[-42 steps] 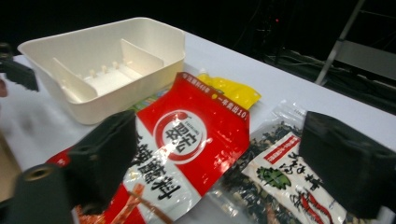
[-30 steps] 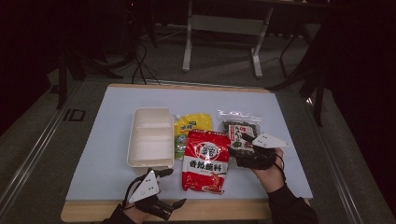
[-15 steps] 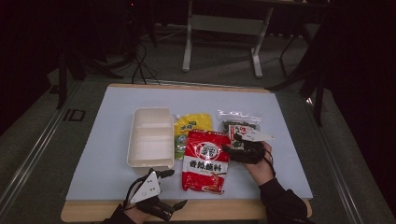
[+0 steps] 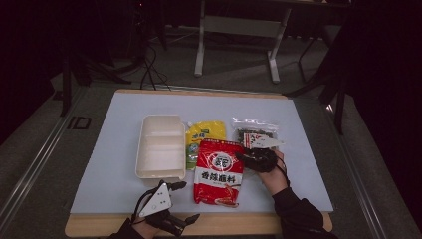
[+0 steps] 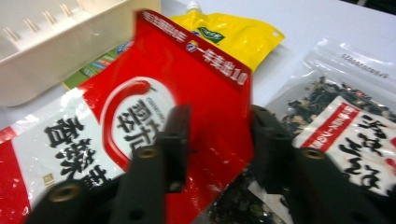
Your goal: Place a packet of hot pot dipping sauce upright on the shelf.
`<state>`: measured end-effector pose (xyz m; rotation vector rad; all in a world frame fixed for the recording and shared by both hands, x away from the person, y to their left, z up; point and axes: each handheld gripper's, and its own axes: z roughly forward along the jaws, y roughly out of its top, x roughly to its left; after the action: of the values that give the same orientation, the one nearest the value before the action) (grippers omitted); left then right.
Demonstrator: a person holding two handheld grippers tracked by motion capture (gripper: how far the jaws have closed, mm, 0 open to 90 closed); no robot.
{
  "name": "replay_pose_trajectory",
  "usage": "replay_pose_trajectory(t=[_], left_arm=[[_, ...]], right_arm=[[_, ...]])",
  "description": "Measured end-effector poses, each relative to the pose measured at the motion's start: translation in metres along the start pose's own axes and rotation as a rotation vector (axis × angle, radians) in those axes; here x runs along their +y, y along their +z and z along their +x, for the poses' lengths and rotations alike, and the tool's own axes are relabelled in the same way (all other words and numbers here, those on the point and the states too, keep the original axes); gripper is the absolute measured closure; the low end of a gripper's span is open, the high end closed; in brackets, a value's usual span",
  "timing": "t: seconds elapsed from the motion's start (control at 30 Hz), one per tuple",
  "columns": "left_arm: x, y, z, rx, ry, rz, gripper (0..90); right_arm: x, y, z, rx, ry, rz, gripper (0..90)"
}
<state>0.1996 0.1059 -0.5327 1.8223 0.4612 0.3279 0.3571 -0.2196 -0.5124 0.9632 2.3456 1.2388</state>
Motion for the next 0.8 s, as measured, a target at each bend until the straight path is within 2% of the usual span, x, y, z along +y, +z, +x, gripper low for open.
replay_pose_trajectory(t=[0.1, 0.2, 0.33, 0.43, 0.53, 0.67, 0.73, 0.8], left_arm=[[0.000, 0.000, 0.000, -0.003, -0.003, 0.002, 2.2], [0.000, 0.001, 0.000, -0.007, -0.011, -0.004, 2.1], [0.001, 0.000, -0.001, -0.003, -0.003, -0.002, 2.2], [0.003, 0.000, -0.002, 0.018, 0.014, 0.014, 2.1], [0.007, -0.001, -0.004, 0.031, 0.027, 0.011, 2.2], [0.012, -0.003, -0.004, 0.041, 0.007, 0.008, 2.2], [0.016, -0.004, -0.005, 0.046, -0.005, 0.037, 3.4], [0.019, -0.005, -0.005, 0.045, 0.000, 0.042, 3.3]], right_arm=[[0.002, -0.005, -0.003, 0.019, -0.024, 0.004, 83.7], [0.004, -0.009, -0.002, 0.030, -0.046, 0.011, 89.8], [0.008, -0.014, 0.003, 0.030, -0.071, 0.004, 90.0], [0.010, -0.020, 0.008, 0.034, -0.091, -0.008, 90.0], [0.013, -0.031, 0.012, 0.043, -0.100, -0.033, 90.0], [0.019, -0.048, 0.019, 0.060, -0.109, -0.076, 90.0], [0.022, -0.057, 0.024, 0.069, -0.116, -0.096, 90.0], [0.025, -0.065, 0.030, 0.080, -0.137, -0.111, 90.0]])
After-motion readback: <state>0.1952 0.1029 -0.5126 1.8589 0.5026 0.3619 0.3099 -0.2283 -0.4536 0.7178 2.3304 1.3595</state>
